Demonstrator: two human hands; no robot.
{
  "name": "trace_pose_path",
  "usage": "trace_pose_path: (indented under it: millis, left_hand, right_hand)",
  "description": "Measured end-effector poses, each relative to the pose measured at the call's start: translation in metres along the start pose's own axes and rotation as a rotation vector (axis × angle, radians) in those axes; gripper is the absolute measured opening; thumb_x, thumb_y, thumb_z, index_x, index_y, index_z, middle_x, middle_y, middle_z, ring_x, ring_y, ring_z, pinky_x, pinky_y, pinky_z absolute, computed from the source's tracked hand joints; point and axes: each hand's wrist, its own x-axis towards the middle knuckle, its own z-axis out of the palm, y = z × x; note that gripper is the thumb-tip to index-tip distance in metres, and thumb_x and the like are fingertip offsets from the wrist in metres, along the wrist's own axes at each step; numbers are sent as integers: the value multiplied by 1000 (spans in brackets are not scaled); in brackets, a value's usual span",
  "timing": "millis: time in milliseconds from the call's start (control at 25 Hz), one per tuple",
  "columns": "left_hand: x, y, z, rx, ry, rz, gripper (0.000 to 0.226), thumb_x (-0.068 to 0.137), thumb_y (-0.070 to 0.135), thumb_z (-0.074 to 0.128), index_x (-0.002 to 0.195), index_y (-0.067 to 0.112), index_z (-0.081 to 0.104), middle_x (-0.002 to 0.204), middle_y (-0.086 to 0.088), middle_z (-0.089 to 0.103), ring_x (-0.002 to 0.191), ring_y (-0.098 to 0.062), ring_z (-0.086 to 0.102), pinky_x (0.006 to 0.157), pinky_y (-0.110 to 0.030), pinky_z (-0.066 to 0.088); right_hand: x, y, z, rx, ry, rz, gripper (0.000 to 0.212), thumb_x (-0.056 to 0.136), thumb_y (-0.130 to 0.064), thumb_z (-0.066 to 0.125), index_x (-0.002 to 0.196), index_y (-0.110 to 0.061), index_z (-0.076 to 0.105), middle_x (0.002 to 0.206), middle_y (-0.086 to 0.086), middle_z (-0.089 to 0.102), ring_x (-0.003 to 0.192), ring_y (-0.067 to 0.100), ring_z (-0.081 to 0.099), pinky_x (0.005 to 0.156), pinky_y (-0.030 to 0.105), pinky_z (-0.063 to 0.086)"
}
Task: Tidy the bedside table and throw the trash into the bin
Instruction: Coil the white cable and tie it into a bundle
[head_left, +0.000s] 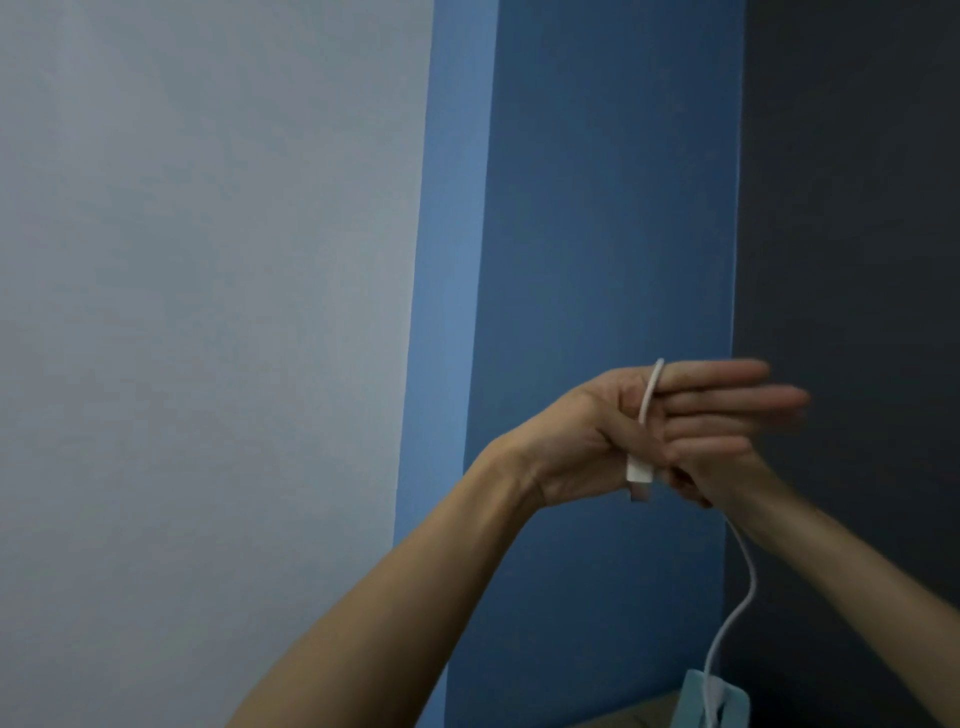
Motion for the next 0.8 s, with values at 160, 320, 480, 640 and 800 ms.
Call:
trace_pose_path:
  millis: [160,320,480,640,800]
  left_hand:
    - [7,15,-17,203,321,84,95,69,-33,20,152,14,15,154,-15,32,144,-27,29,114,-35,29]
    - [11,18,-39,430,442,-6,83,68,-24,31,144,8,34,145,-17,46,137,-23,40,112,-35,31]
    - [7,4,-36,481,269,-73,36,84,-1,39,112,7,60,102,-8,71,98,-20,65,96,-31,47]
    - [5,9,-19,339,121,-73,33,97,16,23,100,5,54,75,-2,64,64,-10,57,62,-18,45]
    - [6,18,-4,272,-6,-104,26,82,-10,34,90,9,50,72,2,67,68,-9,59,71,-18,47]
  right_hand:
    - [-18,-26,-2,-64,-190,-103,23,87,-19,59,79,-36,72,40,-1,48,36,4,36,39,14,30]
    - [-23,-52,-17,-568,-188,-368,15,86,-31,60,75,-33,70,46,4,53,44,11,48,47,21,35]
    - [-21,-83,-45,-651,74,-580,21,74,-45,58,68,-28,70,49,-9,60,48,12,56,47,20,39]
    - [-7,-85,-55,-323,249,-579,12,62,-27,78,58,-19,72,55,0,67,52,15,59,51,28,47]
    - [0,-77,-51,82,162,-467,36,44,-59,77,59,-27,72,57,-9,68,54,6,55,50,13,44]
